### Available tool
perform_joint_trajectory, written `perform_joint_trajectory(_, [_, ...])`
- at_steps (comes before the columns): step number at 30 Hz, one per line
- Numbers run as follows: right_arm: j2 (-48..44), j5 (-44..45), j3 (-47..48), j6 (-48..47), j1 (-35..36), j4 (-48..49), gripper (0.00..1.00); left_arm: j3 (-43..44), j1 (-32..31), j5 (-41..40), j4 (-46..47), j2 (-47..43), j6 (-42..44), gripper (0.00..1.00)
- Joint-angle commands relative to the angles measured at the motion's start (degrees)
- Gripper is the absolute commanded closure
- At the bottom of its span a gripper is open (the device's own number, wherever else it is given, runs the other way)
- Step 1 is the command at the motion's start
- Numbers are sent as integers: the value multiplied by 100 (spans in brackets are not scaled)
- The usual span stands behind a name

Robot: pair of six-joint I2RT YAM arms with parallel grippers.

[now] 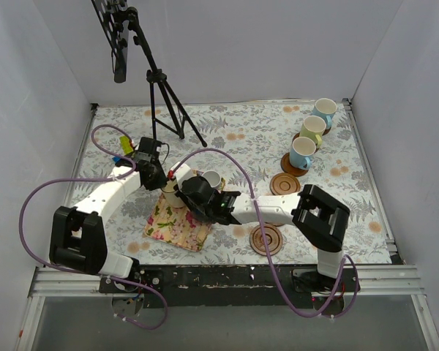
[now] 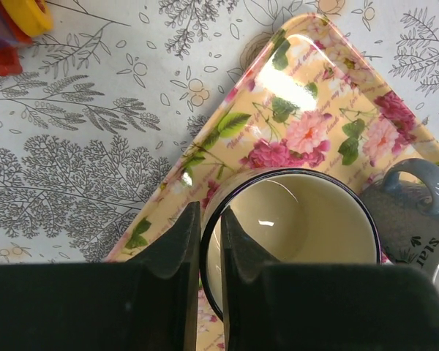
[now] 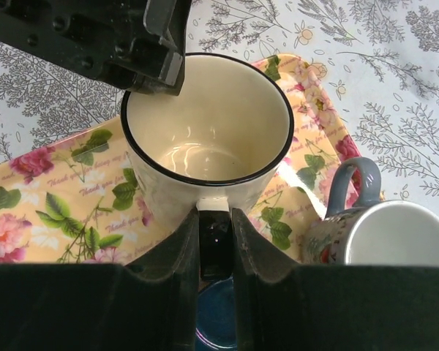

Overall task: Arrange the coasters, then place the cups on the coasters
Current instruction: Pick up the cup from the tray.

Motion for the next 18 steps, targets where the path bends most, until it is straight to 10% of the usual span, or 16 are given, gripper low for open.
perform_joint_trajectory(1, [224, -328, 417, 237, 79, -517, 99, 62, 56, -476, 33, -226, -119, 100])
perform_joint_trajectory(18, [655, -1348, 970, -53, -202, -877, 62, -536, 56, 8, 895, -920, 505, 100])
